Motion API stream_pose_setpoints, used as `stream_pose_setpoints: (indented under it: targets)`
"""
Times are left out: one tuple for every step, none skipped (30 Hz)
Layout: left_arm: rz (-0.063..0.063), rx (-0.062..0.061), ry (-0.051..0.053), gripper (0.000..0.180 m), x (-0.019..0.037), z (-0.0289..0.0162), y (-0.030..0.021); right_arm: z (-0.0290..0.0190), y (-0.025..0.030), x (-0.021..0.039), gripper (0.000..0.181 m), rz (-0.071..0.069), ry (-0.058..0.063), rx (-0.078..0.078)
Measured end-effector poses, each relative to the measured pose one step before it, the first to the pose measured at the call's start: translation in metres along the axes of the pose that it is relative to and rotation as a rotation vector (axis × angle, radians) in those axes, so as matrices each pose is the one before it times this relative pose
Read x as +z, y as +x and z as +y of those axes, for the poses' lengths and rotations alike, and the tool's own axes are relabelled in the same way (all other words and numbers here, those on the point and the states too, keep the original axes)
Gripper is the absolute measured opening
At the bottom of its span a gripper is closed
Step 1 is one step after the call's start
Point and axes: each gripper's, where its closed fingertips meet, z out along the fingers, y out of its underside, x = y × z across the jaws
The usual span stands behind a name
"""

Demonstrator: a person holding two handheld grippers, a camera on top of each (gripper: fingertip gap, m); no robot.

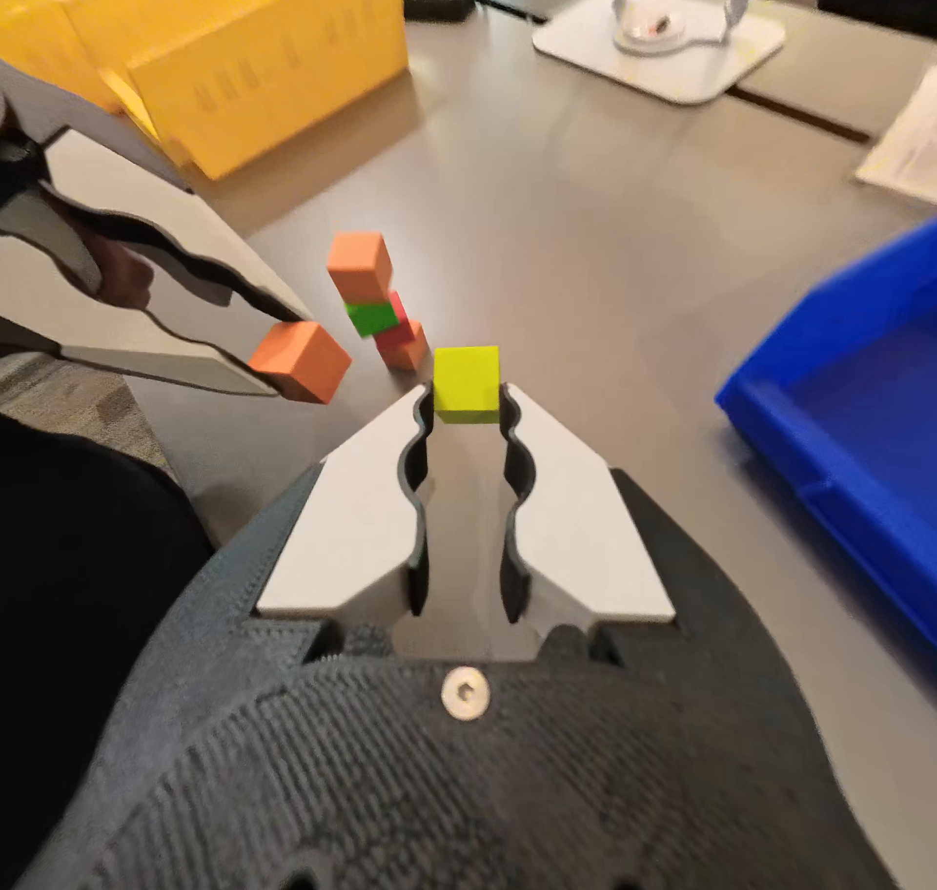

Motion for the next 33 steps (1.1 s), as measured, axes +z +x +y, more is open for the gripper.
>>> stream_pose_setpoints:
  targets:
    - [-0.0273,-0.0035,0.0368,0.023,-0.01161,-0.00799,-0.00615,-0.01104,-0.00412,0.00344,0.024,-0.0169,0.0141,-0.0205]
    - [-0.0281,-0.0031,0.0363,0.023,-0.01122,-0.00788,-0.00684,-0.01055,-0.00465,0.00421,0.024,-0.0169,0.0101,-0.0241]
    - [-0.0309,-0.0051,0.0303,0.023,-0.01018,-0.00714,-0.00781,-0.00983,-0.00493,0.00478,0.024,-0.0177,0.0063,-0.0250]
    - [-0.0341,-0.0067,0.0217,0.023,-0.00884,-0.00554,-0.00889,-0.00916,-0.00522,0.00527,0.024,-0.0195,0.0041,-0.0245]
    - [-0.0319,-0.0074,0.0072,0.023,-0.00679,-0.00266,-0.00924,-0.00842,-0.00547,0.00571,0.024,-0.0204,0.0035,-0.0234]
    - [-0.0267,-0.0084,-0.0104,0.023,-0.00460,0.00096,-0.00890,-0.00707,-0.00494,0.00597,0.024,-0.0189,0.0009,-0.0205]
    - [-0.0294,-0.0080,-0.0156,0.023,-0.00297,0.00314,-0.00926,-0.00494,-0.00438,0.00639,0.024,-0.0173,-0.0061,-0.0156]
    - [-0.0326,-0.0098,-0.0130,0.023,-0.00185,0.00439,-0.00942,-0.00309,-0.00412,0.00642,0.024,-0.0175,-0.0120,-0.0122]
    - [-0.0277,-0.0148,-0.0124,0.023,-0.00114,0.00495,-0.00839,-0.00180,-0.00366,0.00595,0.024,-0.0156,-0.0132,-0.0108]
    - [-0.0131,-0.0180,-0.0097,0.023,-0.00145,0.00400,-0.00558,-0.00093,-0.00285,0.00544,0.024,-0.0114,-0.0143,-0.0087]
    - [-0.0039,-0.0189,-0.0061,0.023,-0.00099,0.00331,-0.00362,-0.00001,-0.00198,0.00463,0.024,-0.0080,-0.0154,-0.0067]
    - [-0.0023,-0.0166,-0.0016,0.023,-0.00137,0.00192,-0.00283,0.00046,-0.00127,0.00394,0.024,-0.0044,-0.0158,-0.0049]
    - [-0.0018,-0.0115,0.0035,0.023,-0.00107,0.00093,-0.00216,0.00093,-0.00062,0.00325,0.024,-0.0016,-0.0160,-0.0029]
    - [-0.0004,-0.0058,0.0043,0.023,-0.00086,0.00034,-0.00129,0.00094,0.00006,0.00270,0.024,0.0008,-0.0131,-0.0010]
    - [-0.0036,-0.0017,0.0014,0.023,-0.00090,0.00074,-0.00044,0.00097,0.00033,0.00238,0.024,0.0009,-0.0104,0.0027]
    - [-0.0039,0.0018,-0.0010,0.023,-0.00084,0.00062,-0.00065,0.00113,0.00023,0.00213,0.024,-0.0021,-0.0095,0.0081]
    - [-0.0010,0.0034,-0.0003,0.023,-0.00052,0.00019,-0.00098,0.00028,-0.00027,0.00158,0.024,-0.0062,-0.0032,0.0123]
    - [0.0006,0.0025,0.0010,0.023,-0.00030,-0.00060,-0.00090,-0.00074,-0.00052,0.00086,0.024,-0.0072,0.0029,0.0128]
    - [0.0017,0.0018,0.0030,0.023,0.00021,-0.00129,-0.00053,-0.00047,-0.00024,0.00028,0.024,-0.0043,0.0020,0.0091]
    - [0.0046,0.0016,0.0056,0.023,0.00040,-0.00188,0.00018,-0.00009,-0.00013,-0.00017,0.027,-0.0009,0.0007,0.0036]
    - [0.0060,0.0011,0.0070,0.023,0.00024,-0.00262,0.00021,-0.00011,0.00039,-0.00076,0.030,0.0036,0.0020,0.0006]
    - [0.0068,-0.0003,0.0057,0.023,0.00083,-0.00287,0.00028,-0.00031,0.00096,-0.00132,0.032,0.0087,0.0046,0.0010]
    - [0.0108,-0.0004,0.0066,0.023,0.00030,-0.00317,0.00156,-0.00021,0.00127,-0.00187,0.034,0.0095,0.0061,0.0029]
    - [0.0137,-0.0020,0.0077,0.023,0.00071,-0.00380,0.00205,0.00006,0.00119,-0.00205,0.037,0.0077,0.0067,0.0052]
    - [0.0161,-0.0042,0.0074,0.023,0.00122,-0.00389,0.00280,0.00036,0.00123,-0.00228,0.039,0.0074,0.0074,0.0074]
    - [0.0173,-0.0061,0.0053,0.023,0.00210,-0.00326,0.00285,0.00102,0.00180,-0.00249,0.040,0.0091,0.0064,0.0092]
    - [0.0176,-0.0086,0.0032,0.023,0.00268,-0.00242,0.00239,0.00164,0.00197,-0.00248,0.040,0.0104,0.0045,0.0102]
    - [0.0181,-0.0114,0.0016,0.023,0.00368,-0.00270,0.00190,0.00232,0.00221,-0.00248,0.041,0.0108,0.0033,0.0110]
    - [0.0177,-0.0124,-0.0015,0.023,0.00385,-0.00202,0.00163,0.00258,0.00222,-0.00243,0.041,0.0110,0.0024,0.0122]
    - [0.0153,-0.0120,-0.0104,0.023,0.00385,-0.00207,-0.00029,0.00278,0.00199,-0.00235,0.041,0.0104,0.0024,0.0126]
    - [0.0084,-0.0098,-0.0206,0.023,0.00449,0.00103,0.00075,0.00265,0.00154,-0.00243,0.041,0.0087,0.0033,0.0117]
    - [0.0030,-0.0032,-0.0232,0.023,0.00427,0.00199,0.00017,0.00256,0.00119,-0.00248,0.041,0.0081,0.0036,0.0104]
    - [-0.0022,0.0032,-0.0178,0.023,0.00379,0.00193,-0.00039,0.00252,0.00121,-0.00248,0.041,0.0086,0.0027,0.0092]
